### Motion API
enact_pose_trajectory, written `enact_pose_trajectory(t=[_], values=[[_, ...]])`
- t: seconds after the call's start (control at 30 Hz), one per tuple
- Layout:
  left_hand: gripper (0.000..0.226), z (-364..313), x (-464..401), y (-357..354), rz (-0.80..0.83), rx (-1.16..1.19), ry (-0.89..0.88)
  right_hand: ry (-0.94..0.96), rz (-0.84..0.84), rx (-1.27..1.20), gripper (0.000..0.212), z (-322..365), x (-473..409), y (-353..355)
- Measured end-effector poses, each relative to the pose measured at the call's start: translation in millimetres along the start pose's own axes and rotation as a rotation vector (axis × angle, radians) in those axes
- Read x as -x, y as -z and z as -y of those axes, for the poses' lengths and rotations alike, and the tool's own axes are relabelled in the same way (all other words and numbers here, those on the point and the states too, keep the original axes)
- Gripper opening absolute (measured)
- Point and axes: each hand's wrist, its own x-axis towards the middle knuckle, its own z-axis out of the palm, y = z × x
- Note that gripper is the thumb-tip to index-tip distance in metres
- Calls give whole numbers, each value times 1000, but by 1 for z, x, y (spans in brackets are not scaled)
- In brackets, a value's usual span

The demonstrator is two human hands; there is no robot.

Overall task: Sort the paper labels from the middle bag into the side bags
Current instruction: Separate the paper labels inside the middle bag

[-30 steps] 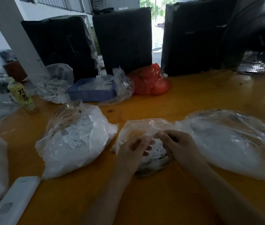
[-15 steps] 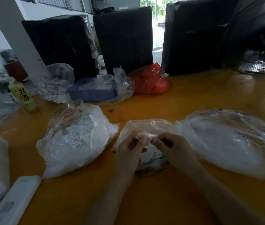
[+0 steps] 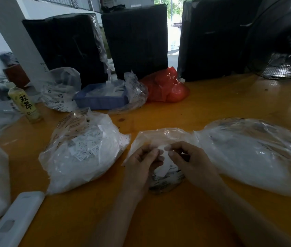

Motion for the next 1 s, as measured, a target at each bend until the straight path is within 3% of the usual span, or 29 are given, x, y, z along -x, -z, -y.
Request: enact_pose_trajectory(t=[0.07, 0.3, 0.57, 0.77, 0.9, 1.0], values=[[5, -1, 0, 0, 0, 13, 2, -2, 9, -1, 12, -2, 0, 0], [11, 0, 4, 1, 3, -149, -49, 44, -6, 124, 2, 5, 0, 1], [4, 4, 6, 2, -45, -212, -74, 120, -40, 289, 23, 5, -1, 2], [11, 7, 6, 1, -9, -269, -85, 150, -104, 366, 12, 2, -3, 3], [38, 3, 8, -1, 11, -289, -59, 157, -73, 395, 5, -3, -4, 1], [15, 5, 7, 1, -24, -321, -68, 149, -51, 419, 11, -4, -5, -1]])
